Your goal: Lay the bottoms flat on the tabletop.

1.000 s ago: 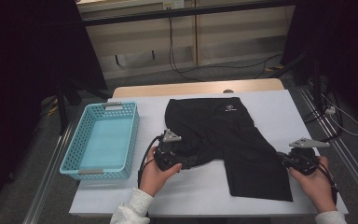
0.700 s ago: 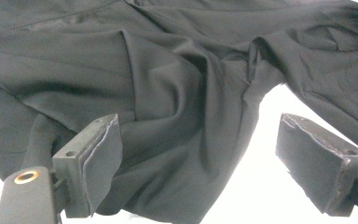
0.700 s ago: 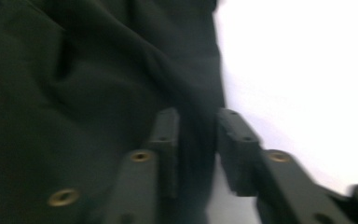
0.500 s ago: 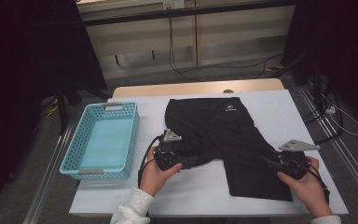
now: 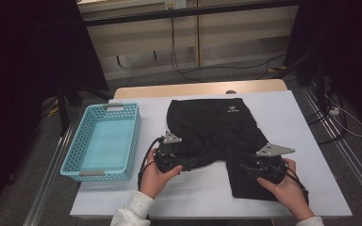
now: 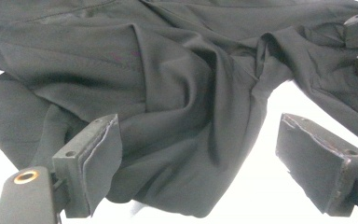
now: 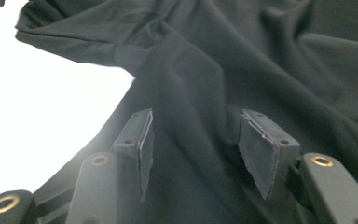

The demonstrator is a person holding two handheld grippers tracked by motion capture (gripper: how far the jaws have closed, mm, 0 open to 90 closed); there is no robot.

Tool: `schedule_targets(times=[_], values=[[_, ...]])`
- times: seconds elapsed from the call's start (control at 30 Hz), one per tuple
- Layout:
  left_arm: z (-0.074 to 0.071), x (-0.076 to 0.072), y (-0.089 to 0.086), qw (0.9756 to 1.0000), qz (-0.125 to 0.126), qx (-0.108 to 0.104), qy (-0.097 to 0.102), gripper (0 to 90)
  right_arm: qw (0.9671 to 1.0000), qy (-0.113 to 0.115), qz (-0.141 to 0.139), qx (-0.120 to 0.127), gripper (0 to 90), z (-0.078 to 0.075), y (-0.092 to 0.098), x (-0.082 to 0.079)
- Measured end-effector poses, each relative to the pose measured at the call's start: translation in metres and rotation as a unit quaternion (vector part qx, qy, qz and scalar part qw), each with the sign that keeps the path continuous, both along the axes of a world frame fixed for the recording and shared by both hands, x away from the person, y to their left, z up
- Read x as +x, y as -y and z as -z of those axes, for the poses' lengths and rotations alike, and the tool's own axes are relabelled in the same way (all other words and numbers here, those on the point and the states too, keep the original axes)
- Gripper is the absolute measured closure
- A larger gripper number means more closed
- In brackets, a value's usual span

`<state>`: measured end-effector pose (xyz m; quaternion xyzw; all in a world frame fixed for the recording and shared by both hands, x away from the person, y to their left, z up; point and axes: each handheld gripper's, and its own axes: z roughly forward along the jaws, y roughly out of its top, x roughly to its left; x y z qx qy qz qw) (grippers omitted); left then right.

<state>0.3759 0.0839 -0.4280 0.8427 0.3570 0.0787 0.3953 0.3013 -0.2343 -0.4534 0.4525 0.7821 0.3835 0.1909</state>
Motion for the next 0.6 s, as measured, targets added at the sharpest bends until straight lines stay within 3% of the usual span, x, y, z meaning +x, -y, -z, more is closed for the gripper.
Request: schedule_targets(times=[0.17, 0.3, 0.6], values=[[0.000, -0.001, -0.005, 1.0000, -0.006, 0.000, -0.001, 14.9, 1.0000, 0.002, -0.009, -0.002, 45.9, 0.000, -0.010, 0.003], [-0.001, -0.002, -0.006, 1.0000, -0.009, 0.000, -0.001, 14.9, 0.9995, 0.003, -0.032, -0.002, 51.4, -0.001, -0.020, 0.002], [-0.001, -0.002, -0.008, 0.9999, -0.011, -0.004, -0.001, 14.9, 0.9982, -0.002, -0.060, -0.008, 51.6, 0.002, -0.040, -0.001]])
